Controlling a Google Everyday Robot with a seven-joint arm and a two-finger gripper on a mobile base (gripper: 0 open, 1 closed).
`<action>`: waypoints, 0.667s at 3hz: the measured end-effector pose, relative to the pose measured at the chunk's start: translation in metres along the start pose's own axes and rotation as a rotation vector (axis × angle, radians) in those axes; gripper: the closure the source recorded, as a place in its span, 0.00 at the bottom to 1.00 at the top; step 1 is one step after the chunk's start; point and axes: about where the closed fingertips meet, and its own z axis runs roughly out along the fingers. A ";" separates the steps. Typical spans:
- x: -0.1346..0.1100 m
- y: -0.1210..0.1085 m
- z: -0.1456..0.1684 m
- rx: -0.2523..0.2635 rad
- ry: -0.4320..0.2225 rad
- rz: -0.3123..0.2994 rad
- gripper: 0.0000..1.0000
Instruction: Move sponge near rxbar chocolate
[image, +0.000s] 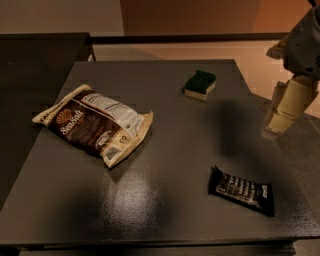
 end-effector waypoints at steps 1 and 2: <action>-0.010 -0.025 0.019 0.019 -0.084 0.049 0.00; -0.023 -0.054 0.039 0.030 -0.180 0.085 0.00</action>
Offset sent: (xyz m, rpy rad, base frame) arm 0.1151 0.0186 -0.0260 0.3153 -0.1052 -0.0641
